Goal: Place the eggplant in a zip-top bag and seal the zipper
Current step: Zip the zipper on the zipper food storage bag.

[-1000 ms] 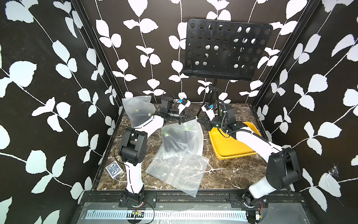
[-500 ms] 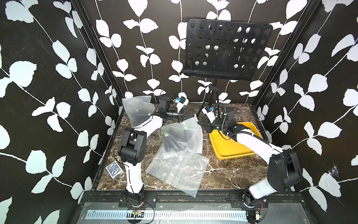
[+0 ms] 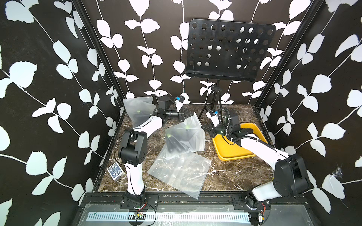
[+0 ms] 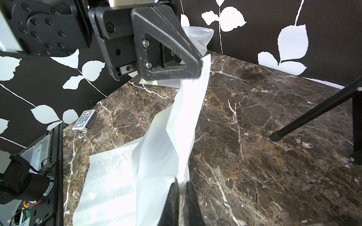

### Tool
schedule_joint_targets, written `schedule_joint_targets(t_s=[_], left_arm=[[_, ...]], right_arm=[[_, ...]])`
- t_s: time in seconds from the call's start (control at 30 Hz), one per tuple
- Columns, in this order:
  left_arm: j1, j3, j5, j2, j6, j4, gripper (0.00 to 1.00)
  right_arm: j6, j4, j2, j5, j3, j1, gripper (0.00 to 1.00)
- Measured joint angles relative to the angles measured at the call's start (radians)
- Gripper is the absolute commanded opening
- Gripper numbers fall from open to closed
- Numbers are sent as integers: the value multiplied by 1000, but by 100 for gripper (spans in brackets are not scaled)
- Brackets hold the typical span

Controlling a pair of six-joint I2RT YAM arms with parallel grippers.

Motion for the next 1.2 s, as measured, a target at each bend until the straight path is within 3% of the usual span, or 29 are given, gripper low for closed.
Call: schedule_joint_targets(t_s=[1.2], left_arm=[[32,2,-98,0,-8,22,0]], right_arm=[[59,-204,-162,56,-112,50,0]])
